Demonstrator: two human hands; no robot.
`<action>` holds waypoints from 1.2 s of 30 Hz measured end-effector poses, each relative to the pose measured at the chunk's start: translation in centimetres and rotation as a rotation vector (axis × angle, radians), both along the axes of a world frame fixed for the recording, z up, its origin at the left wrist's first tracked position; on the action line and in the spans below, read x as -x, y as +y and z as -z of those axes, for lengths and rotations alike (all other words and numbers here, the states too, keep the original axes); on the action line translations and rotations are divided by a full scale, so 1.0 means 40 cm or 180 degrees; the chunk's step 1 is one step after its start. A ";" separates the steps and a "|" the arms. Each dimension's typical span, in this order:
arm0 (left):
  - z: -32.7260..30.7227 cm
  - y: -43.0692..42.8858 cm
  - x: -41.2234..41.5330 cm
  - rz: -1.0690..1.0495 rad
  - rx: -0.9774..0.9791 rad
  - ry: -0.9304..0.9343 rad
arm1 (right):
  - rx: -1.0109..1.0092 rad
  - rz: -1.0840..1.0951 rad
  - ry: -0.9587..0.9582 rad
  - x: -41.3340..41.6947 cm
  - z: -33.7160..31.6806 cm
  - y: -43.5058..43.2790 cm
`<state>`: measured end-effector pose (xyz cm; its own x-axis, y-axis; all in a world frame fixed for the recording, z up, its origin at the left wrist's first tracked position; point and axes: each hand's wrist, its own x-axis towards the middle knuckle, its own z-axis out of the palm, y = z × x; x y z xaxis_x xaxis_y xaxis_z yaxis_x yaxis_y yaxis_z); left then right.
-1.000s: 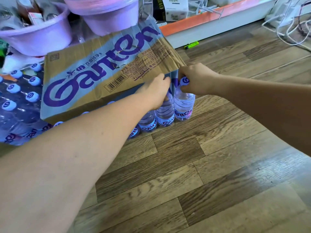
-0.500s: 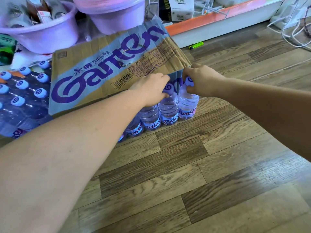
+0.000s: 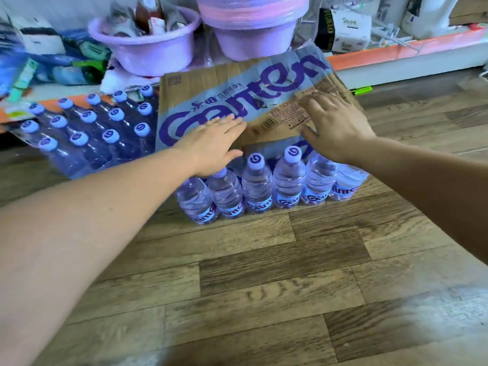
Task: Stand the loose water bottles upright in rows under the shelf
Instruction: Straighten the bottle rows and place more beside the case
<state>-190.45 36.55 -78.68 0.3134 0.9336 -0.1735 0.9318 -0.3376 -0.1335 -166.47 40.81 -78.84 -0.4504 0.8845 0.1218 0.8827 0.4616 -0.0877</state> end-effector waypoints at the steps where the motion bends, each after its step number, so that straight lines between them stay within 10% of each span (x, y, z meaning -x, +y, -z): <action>1: 0.000 -0.003 0.047 -0.0027 0.0130 0.0212 | 0.0094 -0.0179 -0.0139 0.041 -0.005 0.005; 16: 0.061 -0.078 0.560 -0.1250 0.0213 -0.0143 | 0.0662 -0.0919 -0.0512 0.652 0.029 -0.012; 31: 0.118 -0.053 0.613 -0.1444 -0.0273 -0.0945 | 0.0353 -0.0707 -0.1467 0.887 0.074 0.037; 36: 0.108 -0.132 0.655 -0.1426 -0.0135 -0.0863 | 0.0631 -0.0714 -0.0951 0.917 0.070 -0.002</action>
<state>-216.66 31.28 -83.00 -0.0899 0.9908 -0.1007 0.9865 0.1025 0.1277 -203.16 40.74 -81.62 -0.6241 0.7537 -0.2061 0.7624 0.6451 0.0504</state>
